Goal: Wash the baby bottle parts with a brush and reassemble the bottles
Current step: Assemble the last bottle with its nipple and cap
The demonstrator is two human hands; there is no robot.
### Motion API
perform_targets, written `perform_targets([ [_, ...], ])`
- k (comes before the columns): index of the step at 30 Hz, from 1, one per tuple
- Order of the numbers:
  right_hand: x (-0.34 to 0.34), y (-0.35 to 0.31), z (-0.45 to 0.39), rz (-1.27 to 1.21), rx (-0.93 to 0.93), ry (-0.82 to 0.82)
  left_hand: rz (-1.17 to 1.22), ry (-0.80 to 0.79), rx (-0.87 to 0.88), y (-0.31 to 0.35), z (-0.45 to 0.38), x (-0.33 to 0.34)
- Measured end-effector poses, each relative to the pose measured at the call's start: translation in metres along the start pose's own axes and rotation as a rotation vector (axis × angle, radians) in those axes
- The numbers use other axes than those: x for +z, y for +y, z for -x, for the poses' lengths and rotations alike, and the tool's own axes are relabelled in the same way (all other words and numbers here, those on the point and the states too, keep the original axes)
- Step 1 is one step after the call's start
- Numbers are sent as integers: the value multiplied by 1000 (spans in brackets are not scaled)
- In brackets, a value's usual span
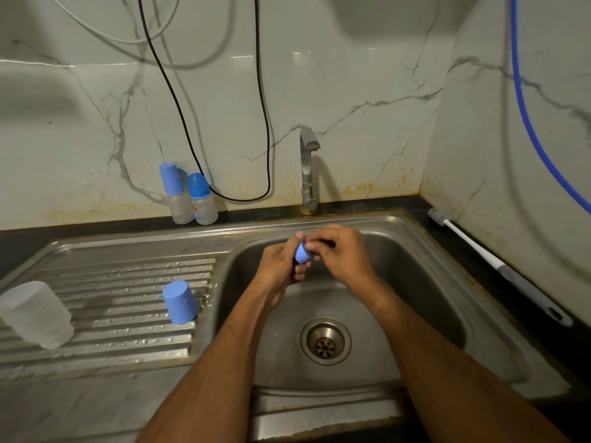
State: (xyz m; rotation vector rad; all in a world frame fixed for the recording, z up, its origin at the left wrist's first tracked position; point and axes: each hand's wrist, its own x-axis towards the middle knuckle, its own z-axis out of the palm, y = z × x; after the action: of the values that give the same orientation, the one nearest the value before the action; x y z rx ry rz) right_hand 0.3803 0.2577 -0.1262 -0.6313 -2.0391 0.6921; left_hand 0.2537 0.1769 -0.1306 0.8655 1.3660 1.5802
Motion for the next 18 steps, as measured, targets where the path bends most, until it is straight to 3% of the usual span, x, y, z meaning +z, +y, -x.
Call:
perform_targets([
  [4, -6, -7, -1, 52, -18, -6, -55, 26, 11, 4, -2, -2],
  [11, -12, -9, -6, -95, 250, -34, -64, -29, -16, 10, 2, 6],
  [18, -10, -12, -1, -96, 65, -194, 152, -115, -259, 2, 2, -12],
])
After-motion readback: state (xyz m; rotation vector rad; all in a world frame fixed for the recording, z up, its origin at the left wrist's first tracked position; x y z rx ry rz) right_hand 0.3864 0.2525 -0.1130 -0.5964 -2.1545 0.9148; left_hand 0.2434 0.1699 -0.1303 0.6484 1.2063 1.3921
